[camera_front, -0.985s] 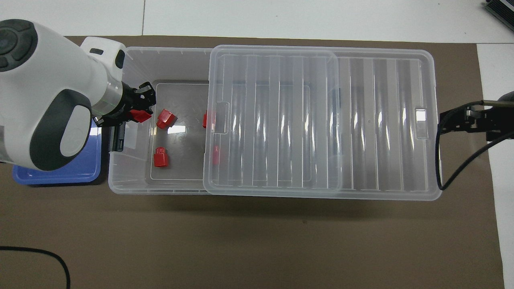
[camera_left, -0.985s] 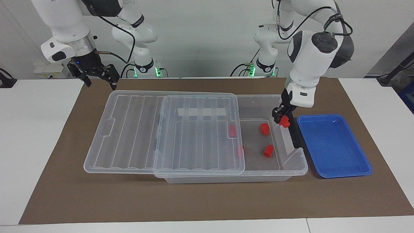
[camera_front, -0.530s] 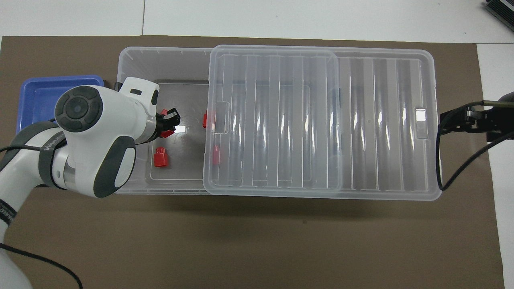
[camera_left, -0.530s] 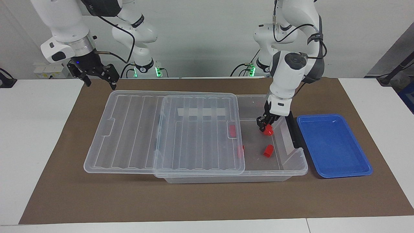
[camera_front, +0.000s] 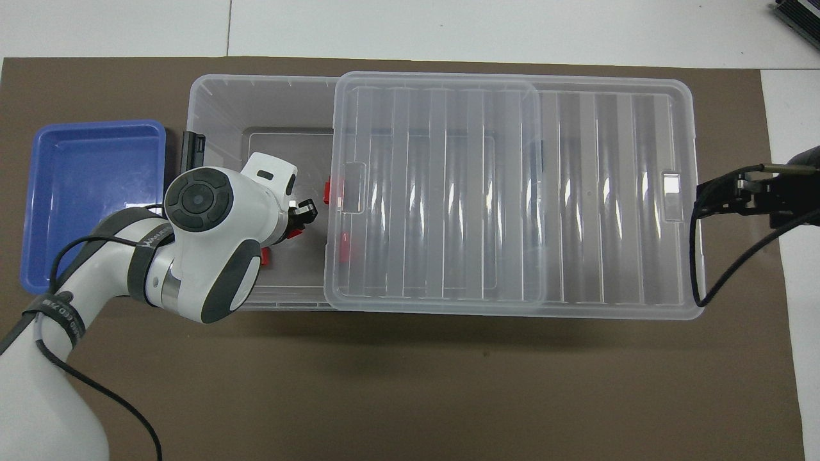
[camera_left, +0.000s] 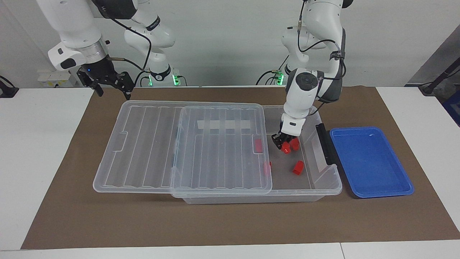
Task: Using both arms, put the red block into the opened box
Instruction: 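Lower the red block into the box and open the left gripper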
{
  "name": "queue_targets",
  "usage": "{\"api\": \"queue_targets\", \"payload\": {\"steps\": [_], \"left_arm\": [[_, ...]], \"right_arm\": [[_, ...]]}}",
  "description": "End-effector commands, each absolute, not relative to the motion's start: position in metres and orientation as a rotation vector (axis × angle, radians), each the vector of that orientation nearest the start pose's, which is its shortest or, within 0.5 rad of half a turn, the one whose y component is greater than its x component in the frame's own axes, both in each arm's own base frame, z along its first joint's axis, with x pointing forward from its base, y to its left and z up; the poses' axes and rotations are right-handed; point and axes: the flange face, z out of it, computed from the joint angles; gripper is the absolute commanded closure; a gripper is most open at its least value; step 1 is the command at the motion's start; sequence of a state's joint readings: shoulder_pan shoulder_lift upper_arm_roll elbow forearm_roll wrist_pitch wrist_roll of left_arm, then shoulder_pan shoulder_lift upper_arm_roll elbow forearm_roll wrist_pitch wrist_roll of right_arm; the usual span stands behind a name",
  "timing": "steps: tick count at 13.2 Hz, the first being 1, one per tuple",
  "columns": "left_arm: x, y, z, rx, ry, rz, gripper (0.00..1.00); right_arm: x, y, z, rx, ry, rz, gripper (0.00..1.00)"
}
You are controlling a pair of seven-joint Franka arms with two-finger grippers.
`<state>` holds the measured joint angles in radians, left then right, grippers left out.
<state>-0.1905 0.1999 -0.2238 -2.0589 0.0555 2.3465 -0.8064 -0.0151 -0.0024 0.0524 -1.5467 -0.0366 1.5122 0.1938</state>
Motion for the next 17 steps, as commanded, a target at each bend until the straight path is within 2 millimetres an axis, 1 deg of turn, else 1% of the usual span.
{"api": "queue_targets", "payload": {"steps": [1, 2, 3, 5, 6, 7, 8, 9, 10, 11, 13, 14, 15, 16, 17], "left_arm": [[0.527, -0.23, 0.327, -3.148, -0.579, -0.181, 0.97], [0.529, -0.23, 0.314, -3.152, -0.582, -0.172, 0.97], [0.53, -0.23, 0.308, -3.154, -0.579, -0.171, 0.97], [0.53, -0.231, 0.303, -3.145, -0.535, -0.186, 0.97], [0.53, -0.23, 0.301, -3.143, -0.535, -0.18, 0.96], [0.53, -0.229, 0.3, -3.142, -0.537, -0.178, 0.86], [0.53, -0.229, 0.3, -3.142, -0.534, -0.178, 0.68], [0.53, -0.23, 0.3, -3.142, -0.532, -0.178, 0.53], [0.53, -0.229, 0.3, -3.142, -0.534, -0.178, 0.42], [0.53, -0.23, 0.3, -3.142, -0.532, -0.178, 0.42], [0.531, -0.23, 0.302, -3.142, -0.533, -0.179, 0.33], [0.532, -0.231, 0.303, -3.139, -0.536, -0.175, 0.33], [0.534, -0.231, 0.307, -3.132, -0.536, -0.162, 0.36], [0.539, -0.233, 0.315, -3.122, -0.538, -0.147, 0.37], [0.544, -0.234, 0.328, -3.109, -0.539, -0.126, 0.37]], "right_arm": [[0.539, 0.017, 0.631, -3.169, 0.275, 0.056, 0.02], [0.538, 0.017, 0.631, -3.169, 0.278, 0.056, 0.02], [0.538, 0.018, 0.63, -3.167, 0.285, 0.059, 0.02], [0.539, 0.012, 0.63, -3.164, 0.301, 0.054, 0.07], [0.539, 0.012, 0.63, -3.164, 0.296, 0.054, 0.12], [0.54, 0.012, 0.63, -3.164, 0.294, 0.047, 0.19], [0.542, 0.012, 0.63, -3.162, 0.29, 0.018, 0.38], [0.543, 0.011, 0.627, -3.161, 0.292, 0.009, 0.64], [0.543, 0.009, 0.624, -3.16, 0.294, 0.014, 0.96], [0.543, 0.002, 0.619, -3.158, 0.315, 0.007, 1.0], [0.538, -0.01, 0.6, -3.153, 0.34, -0.058, 1.0], [0.537, -0.018, 0.589, -3.149, 0.36, -0.084, 1.0], [0.539, -0.022, 0.581, -3.146, 0.37, -0.106, 1.0], [0.541, -0.029, 0.574, -3.143, 0.388, -0.122, 1.0], [0.546, -0.041, 0.567, -3.137, 0.415, -0.155, 1.0]]}}
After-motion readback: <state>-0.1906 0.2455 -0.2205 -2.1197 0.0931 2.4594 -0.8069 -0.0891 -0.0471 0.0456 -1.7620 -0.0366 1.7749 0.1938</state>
